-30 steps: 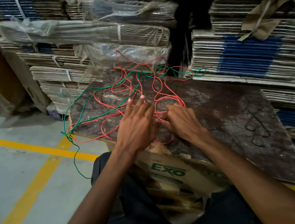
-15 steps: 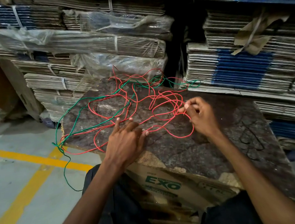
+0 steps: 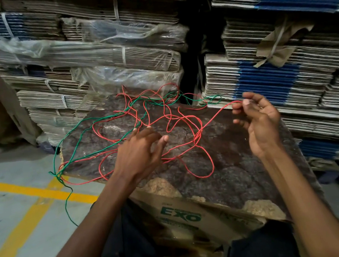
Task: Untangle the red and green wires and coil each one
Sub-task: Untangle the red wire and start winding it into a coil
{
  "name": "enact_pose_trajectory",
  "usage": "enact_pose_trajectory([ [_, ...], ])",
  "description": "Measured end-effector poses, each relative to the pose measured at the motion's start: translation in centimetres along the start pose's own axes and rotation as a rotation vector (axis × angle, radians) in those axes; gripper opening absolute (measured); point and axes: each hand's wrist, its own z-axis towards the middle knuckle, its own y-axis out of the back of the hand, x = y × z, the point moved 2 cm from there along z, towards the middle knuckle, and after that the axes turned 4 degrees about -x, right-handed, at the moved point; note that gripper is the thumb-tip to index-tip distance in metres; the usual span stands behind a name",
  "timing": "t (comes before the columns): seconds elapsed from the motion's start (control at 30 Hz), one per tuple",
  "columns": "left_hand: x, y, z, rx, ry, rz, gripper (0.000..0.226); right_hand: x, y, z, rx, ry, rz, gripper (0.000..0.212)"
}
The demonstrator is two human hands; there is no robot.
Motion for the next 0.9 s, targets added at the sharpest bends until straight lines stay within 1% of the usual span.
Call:
enact_pose_trajectory([
  [0.1, -1.0, -0.3, 1.1, 0.008, -0.037, 0.016, 0.038, 0.6, 0.4, -0.1, 0.047, -0.029, 0.083, 0.015],
  [0.23, -3.3, -1.6, 2.2, 0.105, -0.056, -0.119, 0.045, 1.1, 0.6, -0.5, 0.142, -0.044, 0.090, 0.016],
  [0.33, -5.1, -2.6, 2.5, 0.215, -0.055, -0.182, 0.039, 1.5, 1.4, -0.4, 0.179, -0.061, 0.189, 0.020],
  [0.4, -5.6, -3.5, 2.4, 0.319, -0.016, -0.138, 0.035, 1.9, 2.1, -0.2, 0.192, -0.069, 0.263, 0.023],
  [0.43, -5.6, -4.0, 2.3, 0.371, 0.009, -0.093, 0.034, 2.0, 2.6, -0.1, 0.193, -0.071, 0.250, 0.023],
  [0.47, -5.5, -4.5, 2.1, 0.414, 0.029, -0.042, 0.035, 1.9, 3.0, 0.1, 0.187, -0.074, 0.175, 0.023],
  [0.5, -5.3, -5.0, 1.9, 0.448, 0.044, 0.008, 0.037, 1.7, 3.4, 0.3, 0.184, -0.079, 0.035, 0.022],
  [0.57, -4.7, -5.7, 1.5, 0.476, 0.058, 0.088, 0.035, 0.6, 4.2, 0.5, 0.234, -0.115, -0.336, 0.022],
  [0.6, -4.5, -6.0, 1.3, 0.471, 0.058, 0.104, 0.032, -0.2, 4.5, 0.4, 0.300, -0.156, -0.501, 0.023],
  [0.67, -3.9, -6.4, 1.0, 0.446, 0.062, 0.086, 0.028, -2.0, 4.9, 0.1, 0.485, -0.305, -0.720, 0.022],
  [0.73, -3.6, -6.4, 0.9, 0.424, 0.074, 0.061, 0.025, -3.5, 4.9, -0.4, 0.661, -0.478, -0.844, 0.018],
  [0.77, -3.4, -6.4, 0.9, 0.414, 0.076, 0.054, 0.024, -4.1, 4.7, -0.6, 0.726, -0.526, -0.893, 0.019],
  [0.8, -3.3, -6.3, 0.8, 0.398, 0.073, 0.050, 0.023, -4.6, 4.4, -0.6, 0.755, -0.539, -0.934, 0.021],
  [0.83, -3.2, -6.2, 0.8, 0.375, 0.069, 0.045, 0.022, -5.0, 3.9, -0.6, 0.737, -0.535, -0.958, 0.021],
  [0.9, -2.9, -5.9, 0.7, 0.313, 0.052, 0.025, 0.020, -5.7, 2.6, -0.4, 0.583, -0.493, -0.962, 0.012],
])
